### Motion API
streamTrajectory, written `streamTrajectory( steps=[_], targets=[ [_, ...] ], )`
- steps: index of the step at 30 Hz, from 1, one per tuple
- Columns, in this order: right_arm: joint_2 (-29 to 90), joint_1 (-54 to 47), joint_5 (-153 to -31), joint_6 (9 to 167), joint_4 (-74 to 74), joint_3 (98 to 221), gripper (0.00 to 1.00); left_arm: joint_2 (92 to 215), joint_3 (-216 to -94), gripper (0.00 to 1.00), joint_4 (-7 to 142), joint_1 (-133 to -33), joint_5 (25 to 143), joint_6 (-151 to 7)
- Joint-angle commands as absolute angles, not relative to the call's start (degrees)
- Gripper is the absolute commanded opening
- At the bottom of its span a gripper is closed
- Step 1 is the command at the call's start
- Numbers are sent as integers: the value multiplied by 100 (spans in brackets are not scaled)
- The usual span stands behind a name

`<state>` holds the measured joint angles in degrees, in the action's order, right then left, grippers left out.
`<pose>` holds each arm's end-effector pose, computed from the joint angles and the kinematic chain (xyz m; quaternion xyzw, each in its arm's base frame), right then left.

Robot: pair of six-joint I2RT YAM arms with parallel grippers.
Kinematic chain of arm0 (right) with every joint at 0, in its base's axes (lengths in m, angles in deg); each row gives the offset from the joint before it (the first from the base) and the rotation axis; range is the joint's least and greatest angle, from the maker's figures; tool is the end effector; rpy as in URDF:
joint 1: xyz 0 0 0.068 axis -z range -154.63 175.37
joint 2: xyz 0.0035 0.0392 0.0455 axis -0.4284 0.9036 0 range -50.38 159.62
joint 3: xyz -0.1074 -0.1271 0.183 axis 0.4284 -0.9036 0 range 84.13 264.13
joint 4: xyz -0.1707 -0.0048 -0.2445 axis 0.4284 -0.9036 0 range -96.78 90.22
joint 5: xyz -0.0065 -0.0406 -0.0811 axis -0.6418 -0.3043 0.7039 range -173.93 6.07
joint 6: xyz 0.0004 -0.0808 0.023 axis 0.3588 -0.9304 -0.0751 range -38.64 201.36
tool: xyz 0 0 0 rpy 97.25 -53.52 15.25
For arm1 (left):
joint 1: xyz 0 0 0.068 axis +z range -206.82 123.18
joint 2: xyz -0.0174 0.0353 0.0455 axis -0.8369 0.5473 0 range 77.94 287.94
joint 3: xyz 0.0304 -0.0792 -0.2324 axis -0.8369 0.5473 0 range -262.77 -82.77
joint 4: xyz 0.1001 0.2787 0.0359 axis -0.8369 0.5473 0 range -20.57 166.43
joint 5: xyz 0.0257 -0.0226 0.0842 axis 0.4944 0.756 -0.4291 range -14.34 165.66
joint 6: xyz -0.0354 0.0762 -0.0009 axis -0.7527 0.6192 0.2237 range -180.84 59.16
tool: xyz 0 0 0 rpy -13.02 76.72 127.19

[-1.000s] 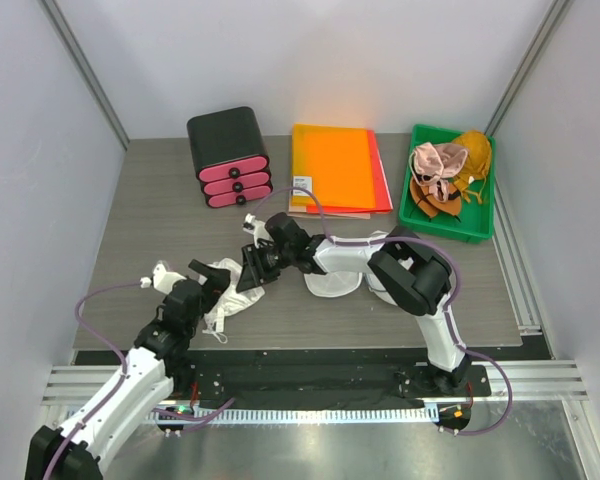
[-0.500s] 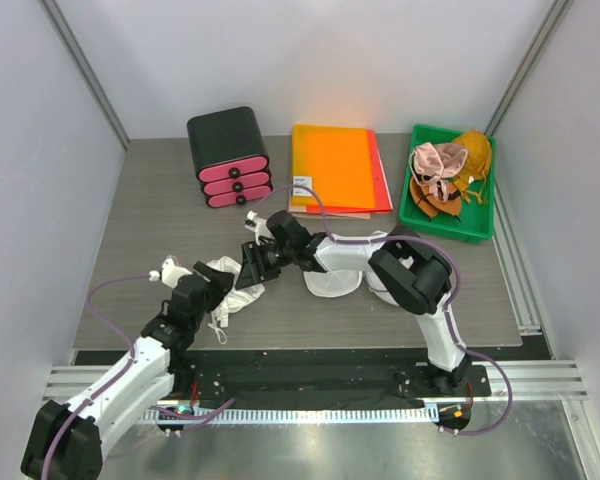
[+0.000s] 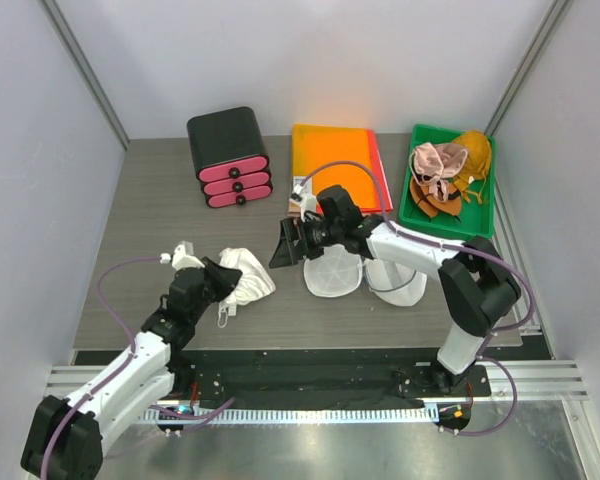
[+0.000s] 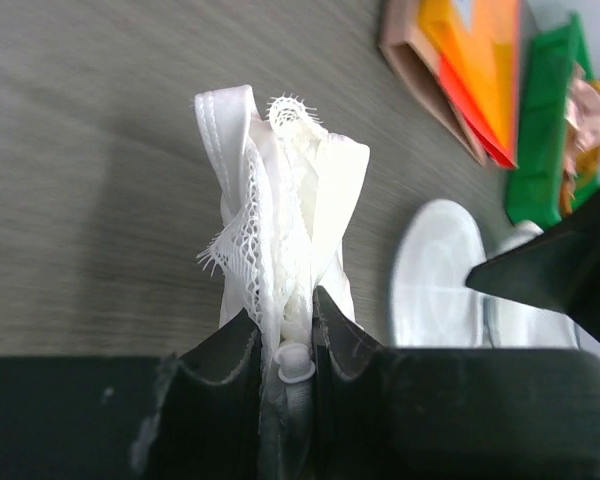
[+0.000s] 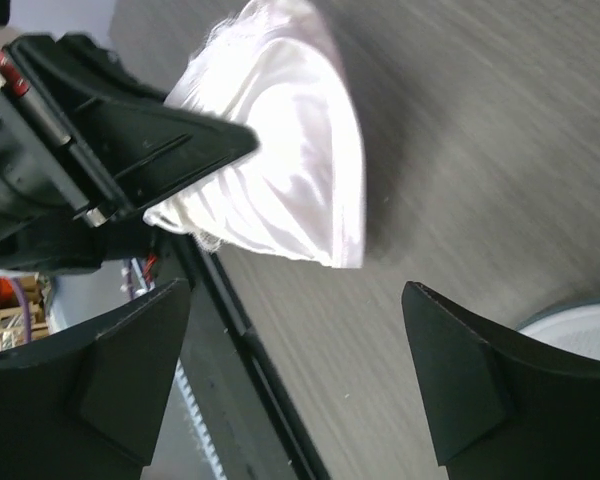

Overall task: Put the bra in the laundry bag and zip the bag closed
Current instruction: Pick up the bra from the center of the board.

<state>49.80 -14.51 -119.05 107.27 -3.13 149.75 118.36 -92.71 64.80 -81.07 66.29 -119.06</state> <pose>0.3072 0.3118 0.1532 -0.2356 0.8342 0.4549 0.2042 0.2294 -0.0902 0.1113 -0.2882 0.7950 -0.2968 0.4436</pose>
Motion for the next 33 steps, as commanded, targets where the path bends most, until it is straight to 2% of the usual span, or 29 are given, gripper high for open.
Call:
streamTrajectory(
  steps=[1, 4, 8, 15, 21, 26, 32, 33],
  targets=[
    [4437, -1436, -12462, 10263, -435, 14698, 98, 12038, -9719, 10, 5476, -8099, 8000, -11235],
    [4165, -1436, -12664, 10236, -338, 14461, 100, 12214, -9754, 8, 4774, -8107, 8653, -11173],
    [3638, -1383, -12533, 10254, -285, 14083, 100, 12705, -9912, 7, 3974, -8107, 10075, -11068],
    [2662, -1278, -12533, 10395, -320, 13564, 100, 13513, -10070, 7, 2497, -8343, 11440, -11471],
    [1730, -953, -12217, 10579, -565, 13107, 100, 14174, -10527, 6, 2188, -9169, 11618, -11278],
    [905, -698, -12049, 10622, -997, 12695, 100, 14280, -10738, 6, 2153, -9259, 11705, -11243],
    [394, -689, -12559, 11035, -278, 12203, 100, 14623, -11010, 6, 1960, -9557, 11952, -11260],
    [324, -698, -12725, 11236, -128, 12131, 97, 14649, -11037, 6, 1907, -9566, 11943, -11278]
  ],
)
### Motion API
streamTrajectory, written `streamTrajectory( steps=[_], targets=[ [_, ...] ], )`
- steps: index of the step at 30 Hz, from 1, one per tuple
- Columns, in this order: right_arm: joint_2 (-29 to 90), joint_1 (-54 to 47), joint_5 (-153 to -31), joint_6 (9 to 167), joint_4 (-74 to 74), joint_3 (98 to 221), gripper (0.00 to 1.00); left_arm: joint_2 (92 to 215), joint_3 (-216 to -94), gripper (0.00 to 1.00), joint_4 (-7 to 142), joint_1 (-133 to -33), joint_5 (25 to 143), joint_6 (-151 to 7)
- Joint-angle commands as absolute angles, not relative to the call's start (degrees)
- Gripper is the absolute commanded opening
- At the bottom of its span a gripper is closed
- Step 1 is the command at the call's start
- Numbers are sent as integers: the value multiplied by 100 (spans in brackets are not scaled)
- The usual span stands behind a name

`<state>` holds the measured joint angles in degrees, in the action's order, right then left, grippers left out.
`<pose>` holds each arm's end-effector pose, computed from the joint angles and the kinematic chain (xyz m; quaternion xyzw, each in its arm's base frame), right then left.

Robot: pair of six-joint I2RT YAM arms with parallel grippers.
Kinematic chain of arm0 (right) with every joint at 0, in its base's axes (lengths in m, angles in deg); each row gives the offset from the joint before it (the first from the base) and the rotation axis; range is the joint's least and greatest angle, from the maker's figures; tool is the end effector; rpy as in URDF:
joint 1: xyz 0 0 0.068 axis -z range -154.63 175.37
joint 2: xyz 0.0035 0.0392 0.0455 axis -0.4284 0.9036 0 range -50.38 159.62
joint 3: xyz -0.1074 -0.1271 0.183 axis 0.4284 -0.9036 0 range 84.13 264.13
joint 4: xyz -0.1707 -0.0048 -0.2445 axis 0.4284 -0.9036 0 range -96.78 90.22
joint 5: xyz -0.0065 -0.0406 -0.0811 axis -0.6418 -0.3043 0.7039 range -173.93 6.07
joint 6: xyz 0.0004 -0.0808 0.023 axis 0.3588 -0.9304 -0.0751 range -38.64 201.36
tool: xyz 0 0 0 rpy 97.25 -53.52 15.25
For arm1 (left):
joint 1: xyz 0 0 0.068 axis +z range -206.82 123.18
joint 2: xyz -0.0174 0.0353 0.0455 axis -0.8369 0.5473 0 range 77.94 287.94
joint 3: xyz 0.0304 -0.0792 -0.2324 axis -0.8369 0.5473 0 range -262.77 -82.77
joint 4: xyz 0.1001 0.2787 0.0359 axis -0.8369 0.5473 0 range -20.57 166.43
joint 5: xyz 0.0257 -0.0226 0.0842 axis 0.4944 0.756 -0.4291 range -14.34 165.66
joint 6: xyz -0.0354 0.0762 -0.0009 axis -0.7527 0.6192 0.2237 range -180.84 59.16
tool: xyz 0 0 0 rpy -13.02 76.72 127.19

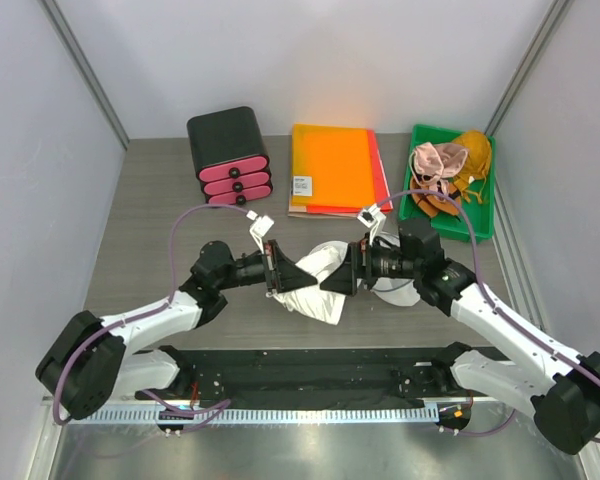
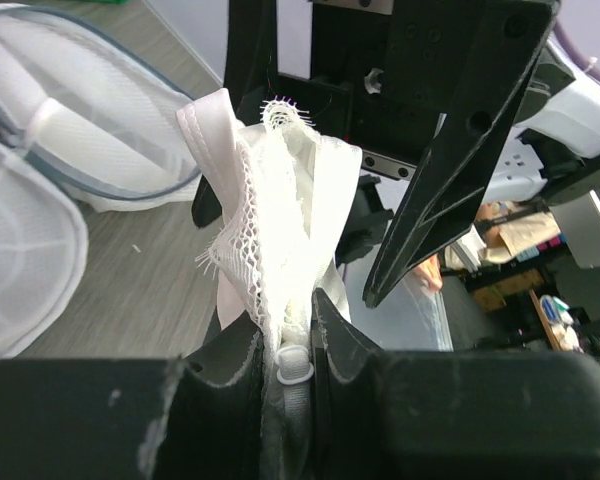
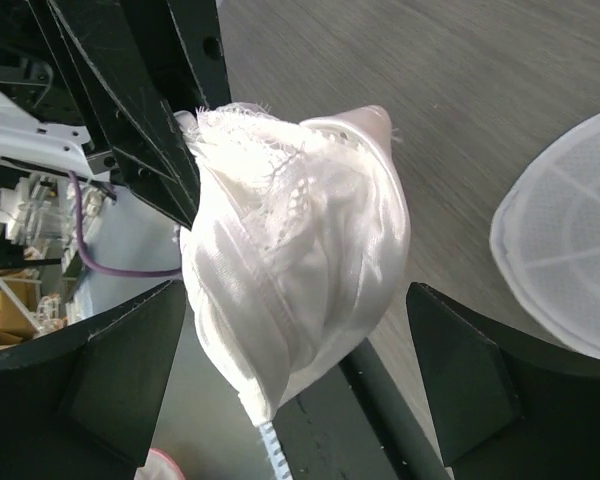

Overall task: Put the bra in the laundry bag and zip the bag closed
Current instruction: Pick up the bra from the center of the board.

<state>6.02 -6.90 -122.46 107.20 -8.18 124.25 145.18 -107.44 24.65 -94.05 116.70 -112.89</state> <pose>0.2270 0.1975 0.2344 -0.2223 0.7836 0.4902 0.3103 0.2154 -0.2244 0.1897 0.1667 0.6765 -0.6472 0.3094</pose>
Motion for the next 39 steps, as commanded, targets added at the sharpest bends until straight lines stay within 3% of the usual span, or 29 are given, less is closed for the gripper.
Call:
streamTrajectory(
  steps=[1, 8, 12, 14, 15, 17, 18, 20, 21, 24, 26, 27, 31, 35, 39],
  targets=[
    [279, -698, -12805, 11351, 212, 12044, 95, 14684, -11063, 6, 1854, -9566, 11952, -11296],
    [42, -698, -13069, 12416, 1701, 11191, 74, 14878, -11283, 6, 1555, -9610, 11934, -11515],
    [50, -698, -13025, 12530, 1903, 11129, 46, 15132, -11415, 6, 1362, -9724, 12127, -11621],
    [68, -698, -13043, 12644, 1999, 11103, 37, 15177, -11415, 6, 1309, -9751, 12127, -11656],
    [59, -698, -13034, 12679, 2052, 11094, 25, 15194, -11406, 7, 1257, -9751, 12119, -11674],
    [-19, -698, -12895, 12671, 1992, 11085, 10, 15194, -11380, 13, 1247, -9742, 11996, -11718],
    [-46, -689, -12789, 12610, 1669, 11094, 7, 15160, -11363, 27, 1291, -9742, 11909, -11718],
    [-142, -689, -12491, 12478, 1281, 11155, 3, 14993, -11353, 46, 1492, -9751, 11584, -11587],
    [-169, -689, -12402, 12365, 966, 11155, 1, 14905, -11388, 66, 2059, -9742, 11426, -11455],
    [-353, -663, -11981, 12249, 368, 11146, 1, 14405, -11546, 84, 3350, -9733, 10697, -10928],
    [-441, -575, -11761, 12214, 59, 11164, 1, 13967, -11687, 86, 4030, -9690, 10023, -10673],
    [-546, -540, -11551, 12205, -325, 11190, 1, 13825, -11740, 92, 4695, -9655, 9766, -10498],
    [-819, -399, -10656, 11837, -1399, 11549, 1, 13270, -12012, 95, 6307, -9418, 8333, -10470],
    [-925, -250, -9696, 11529, -2542, 12173, 1, 13427, -12180, 81, 7397, -9338, 7839, -10461],
    [-943, -197, -8948, 11344, -3552, 12859, 1, 14068, -12110, 69, 7540, -9329, 7926, -10531]
  ],
)
